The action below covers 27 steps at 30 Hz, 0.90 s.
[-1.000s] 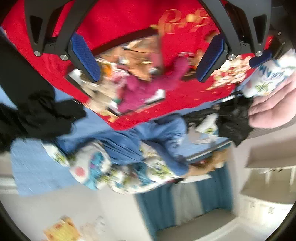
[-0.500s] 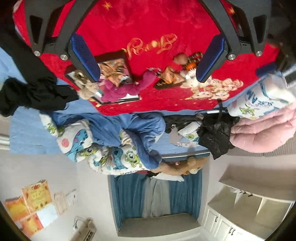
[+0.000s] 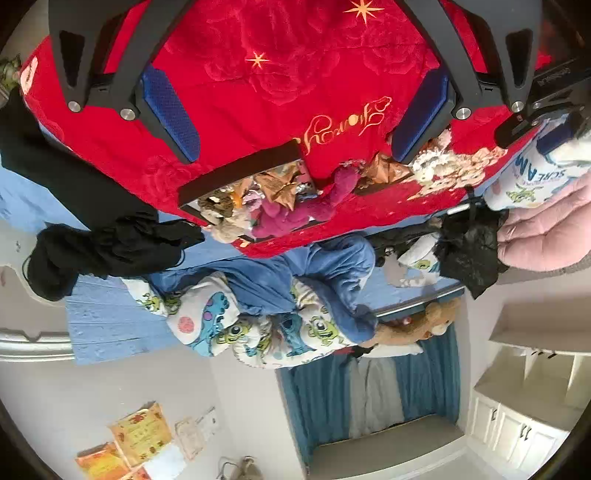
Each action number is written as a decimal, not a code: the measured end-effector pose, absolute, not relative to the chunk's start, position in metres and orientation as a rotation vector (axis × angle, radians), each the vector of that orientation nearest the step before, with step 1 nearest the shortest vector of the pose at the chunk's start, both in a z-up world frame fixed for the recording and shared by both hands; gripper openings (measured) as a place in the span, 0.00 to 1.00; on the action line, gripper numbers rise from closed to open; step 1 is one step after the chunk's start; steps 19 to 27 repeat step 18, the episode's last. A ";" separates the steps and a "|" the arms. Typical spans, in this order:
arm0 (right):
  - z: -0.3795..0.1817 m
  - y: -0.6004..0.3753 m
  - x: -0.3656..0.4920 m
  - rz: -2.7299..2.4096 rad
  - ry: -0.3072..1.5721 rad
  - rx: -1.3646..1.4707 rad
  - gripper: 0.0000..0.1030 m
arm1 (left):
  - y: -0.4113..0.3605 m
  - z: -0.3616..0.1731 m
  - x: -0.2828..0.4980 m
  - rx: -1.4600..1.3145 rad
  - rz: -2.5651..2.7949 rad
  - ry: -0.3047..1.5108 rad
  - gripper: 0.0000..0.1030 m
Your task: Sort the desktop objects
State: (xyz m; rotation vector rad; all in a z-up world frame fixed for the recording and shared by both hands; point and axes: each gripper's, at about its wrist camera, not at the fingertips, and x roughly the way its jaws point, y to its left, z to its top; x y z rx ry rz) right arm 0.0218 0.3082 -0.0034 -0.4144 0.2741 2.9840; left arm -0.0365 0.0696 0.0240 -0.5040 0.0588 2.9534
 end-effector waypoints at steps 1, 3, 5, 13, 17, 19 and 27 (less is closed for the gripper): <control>-0.003 0.305 0.021 2.977 0.240 -0.421 1.00 | 0.071 0.024 -0.036 -0.501 2.953 0.065 1.00; -0.003 0.299 0.021 2.980 0.199 -0.425 1.00 | 0.072 0.024 -0.035 -0.495 2.947 0.068 1.00; -0.002 0.291 0.022 2.995 0.156 -0.434 1.00 | 0.072 0.025 -0.033 -0.480 2.944 0.060 1.00; 0.002 0.283 0.025 3.021 0.165 -0.426 1.00 | 0.067 0.025 -0.035 -0.471 2.920 -0.012 1.00; 0.001 0.279 0.022 3.027 0.136 -0.422 1.00 | 0.065 0.025 -0.034 -0.457 2.905 -0.020 1.00; 0.000 0.278 0.020 3.021 0.119 -0.424 1.00 | 0.065 0.025 -0.034 -0.459 2.913 -0.015 1.00; 0.000 0.278 0.020 3.021 0.119 -0.424 1.00 | 0.065 0.025 -0.034 -0.459 2.913 -0.015 1.00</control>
